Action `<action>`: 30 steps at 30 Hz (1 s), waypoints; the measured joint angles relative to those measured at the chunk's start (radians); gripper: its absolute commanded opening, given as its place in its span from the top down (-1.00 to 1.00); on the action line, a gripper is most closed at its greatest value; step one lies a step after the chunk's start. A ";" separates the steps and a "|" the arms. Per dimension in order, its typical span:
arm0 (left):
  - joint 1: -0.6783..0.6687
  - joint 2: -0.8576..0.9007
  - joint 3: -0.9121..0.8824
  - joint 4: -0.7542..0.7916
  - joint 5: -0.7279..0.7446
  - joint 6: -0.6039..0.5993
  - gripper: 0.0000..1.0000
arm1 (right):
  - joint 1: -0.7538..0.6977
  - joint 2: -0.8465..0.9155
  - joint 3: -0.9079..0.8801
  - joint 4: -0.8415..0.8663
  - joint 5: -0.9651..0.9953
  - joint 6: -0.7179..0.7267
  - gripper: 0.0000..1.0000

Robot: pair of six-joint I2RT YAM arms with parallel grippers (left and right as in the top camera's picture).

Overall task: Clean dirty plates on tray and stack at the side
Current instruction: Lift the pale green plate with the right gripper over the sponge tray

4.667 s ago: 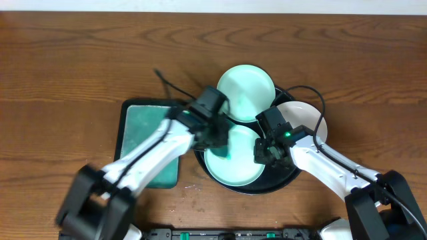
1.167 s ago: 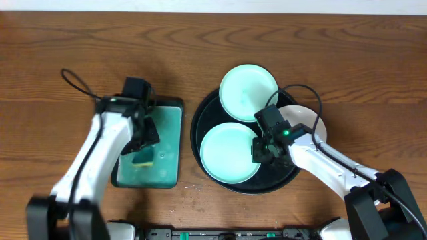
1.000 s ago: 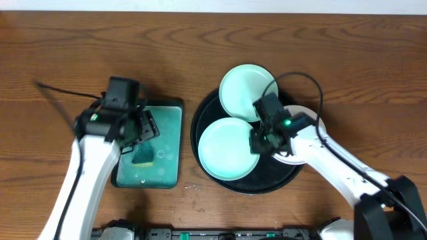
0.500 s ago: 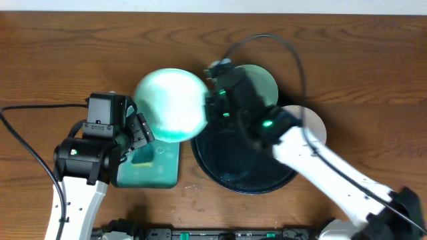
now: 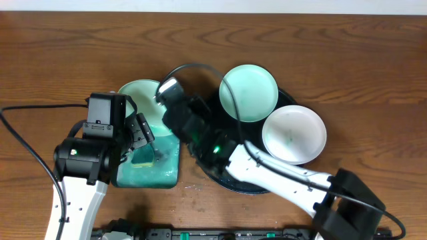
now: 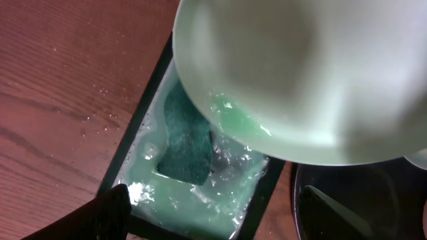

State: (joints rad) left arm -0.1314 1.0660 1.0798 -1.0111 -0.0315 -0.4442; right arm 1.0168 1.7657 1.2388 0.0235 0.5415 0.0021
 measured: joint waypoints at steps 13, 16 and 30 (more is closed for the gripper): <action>0.000 0.000 0.000 0.000 0.000 0.000 -0.62 | 0.093 0.000 0.000 0.150 0.322 -0.291 0.98; 0.000 0.000 0.000 0.000 0.000 0.000 -0.62 | 0.093 0.000 0.000 0.159 0.340 -0.325 0.98; 0.000 0.000 0.000 0.000 0.000 0.000 -0.62 | 0.093 0.000 0.000 0.161 0.354 -0.358 0.98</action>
State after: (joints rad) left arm -0.1314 1.0660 1.0798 -1.0111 -0.0319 -0.4442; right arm 1.1103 1.7657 1.2388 0.1841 0.8951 -0.3557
